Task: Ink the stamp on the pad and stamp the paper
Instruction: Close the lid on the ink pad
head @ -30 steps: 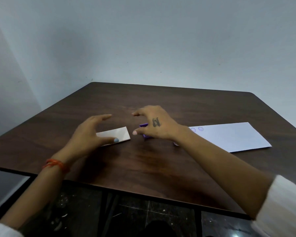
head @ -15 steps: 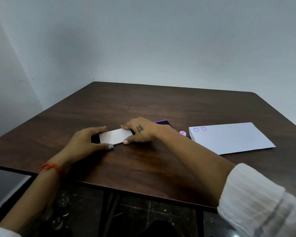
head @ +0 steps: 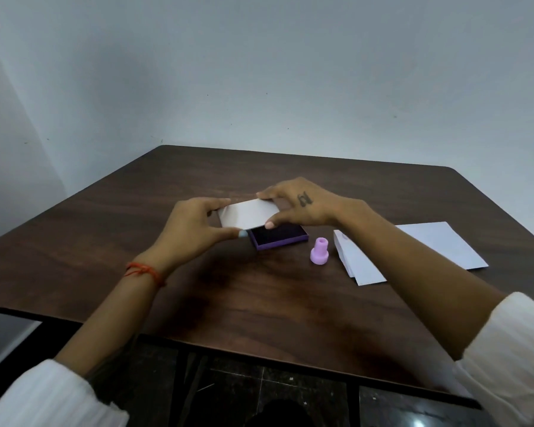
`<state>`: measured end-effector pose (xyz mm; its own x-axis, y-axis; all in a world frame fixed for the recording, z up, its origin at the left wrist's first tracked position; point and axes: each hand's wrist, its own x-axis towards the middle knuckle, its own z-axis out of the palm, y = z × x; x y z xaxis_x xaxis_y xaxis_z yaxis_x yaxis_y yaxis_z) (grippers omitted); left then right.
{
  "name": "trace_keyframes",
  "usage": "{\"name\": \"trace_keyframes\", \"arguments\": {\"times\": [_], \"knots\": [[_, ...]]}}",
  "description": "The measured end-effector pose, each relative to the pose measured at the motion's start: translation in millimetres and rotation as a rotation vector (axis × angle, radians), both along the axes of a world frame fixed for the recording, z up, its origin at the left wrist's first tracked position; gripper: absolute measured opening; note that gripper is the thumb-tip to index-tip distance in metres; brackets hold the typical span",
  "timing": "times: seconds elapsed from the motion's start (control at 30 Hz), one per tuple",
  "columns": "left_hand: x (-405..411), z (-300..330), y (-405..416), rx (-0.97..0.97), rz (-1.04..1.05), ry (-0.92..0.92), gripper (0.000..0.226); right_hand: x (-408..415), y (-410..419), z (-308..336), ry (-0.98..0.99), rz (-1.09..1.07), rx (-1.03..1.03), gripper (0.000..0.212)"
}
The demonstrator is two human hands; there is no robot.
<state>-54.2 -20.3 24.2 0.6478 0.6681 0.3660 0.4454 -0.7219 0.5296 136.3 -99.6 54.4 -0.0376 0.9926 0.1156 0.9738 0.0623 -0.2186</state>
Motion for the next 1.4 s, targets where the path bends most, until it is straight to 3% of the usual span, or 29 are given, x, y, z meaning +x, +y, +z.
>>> {"name": "trace_keyframes", "arguments": {"times": [0.27, 0.77, 1.4], "knots": [[43.0, -10.8, -16.9, -0.001, 0.015, 0.052, 0.074, 42.4, -18.9, -13.0, 0.114, -0.085, -0.049, 0.063], [49.2, -33.2, -30.2, 0.054, 0.058, 0.106, 0.074, 52.0, -27.0, -38.5, 0.176, -0.026, -0.059, 0.059], [48.8, -30.5, -20.9, -0.073, 0.066, 0.101, 0.076, 60.1, -17.0, -42.1, 0.21, -0.01, -0.082, 0.059]]}}
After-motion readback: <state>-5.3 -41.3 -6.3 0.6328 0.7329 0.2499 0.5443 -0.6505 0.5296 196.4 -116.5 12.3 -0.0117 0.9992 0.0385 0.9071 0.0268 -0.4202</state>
